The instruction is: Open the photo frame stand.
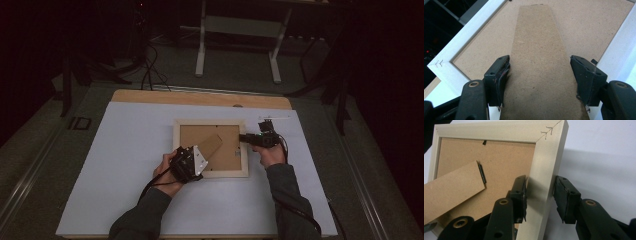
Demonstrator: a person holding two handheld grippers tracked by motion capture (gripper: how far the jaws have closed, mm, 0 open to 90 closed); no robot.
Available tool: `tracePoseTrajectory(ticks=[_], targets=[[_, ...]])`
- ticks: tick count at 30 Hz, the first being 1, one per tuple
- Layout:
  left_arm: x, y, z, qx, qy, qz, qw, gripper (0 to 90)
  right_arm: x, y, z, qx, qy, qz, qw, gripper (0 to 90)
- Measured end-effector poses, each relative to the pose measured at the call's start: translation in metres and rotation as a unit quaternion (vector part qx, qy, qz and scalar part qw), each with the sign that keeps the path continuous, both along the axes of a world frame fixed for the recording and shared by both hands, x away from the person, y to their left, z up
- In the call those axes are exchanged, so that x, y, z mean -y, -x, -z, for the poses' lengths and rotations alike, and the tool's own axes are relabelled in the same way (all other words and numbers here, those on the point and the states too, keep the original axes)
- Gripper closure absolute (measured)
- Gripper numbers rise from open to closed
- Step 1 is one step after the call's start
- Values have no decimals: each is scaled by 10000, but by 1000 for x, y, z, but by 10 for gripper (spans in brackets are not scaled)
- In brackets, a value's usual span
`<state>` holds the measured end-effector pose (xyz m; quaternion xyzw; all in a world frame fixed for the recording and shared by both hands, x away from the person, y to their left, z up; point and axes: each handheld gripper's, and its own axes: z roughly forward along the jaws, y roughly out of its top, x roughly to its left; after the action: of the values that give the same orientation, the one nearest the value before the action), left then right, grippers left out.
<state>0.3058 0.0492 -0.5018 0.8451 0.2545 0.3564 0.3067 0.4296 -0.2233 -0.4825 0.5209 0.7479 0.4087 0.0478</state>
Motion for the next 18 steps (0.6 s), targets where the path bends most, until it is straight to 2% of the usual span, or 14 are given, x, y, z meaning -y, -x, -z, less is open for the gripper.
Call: tracePoseTrajectory(ticks=[5, 14, 15, 18], targets=[[0, 0, 0, -48, 75, 1, 10000, 353, 0, 4, -1, 128, 21, 58, 9999, 630], [-3, -5, 1, -397, 274, 12, 9988, 348, -3, 10, 0, 335, 153, 173, 9992, 640], [-2, -5, 2, -401, 266, 11, 9988, 349, -3, 10, 1, 328, 169, 187, 9991, 641], [1, -2, 2, -211, 129, 20, 9997, 351, -2, 11, 2, 334, 149, 196, 9991, 642]])
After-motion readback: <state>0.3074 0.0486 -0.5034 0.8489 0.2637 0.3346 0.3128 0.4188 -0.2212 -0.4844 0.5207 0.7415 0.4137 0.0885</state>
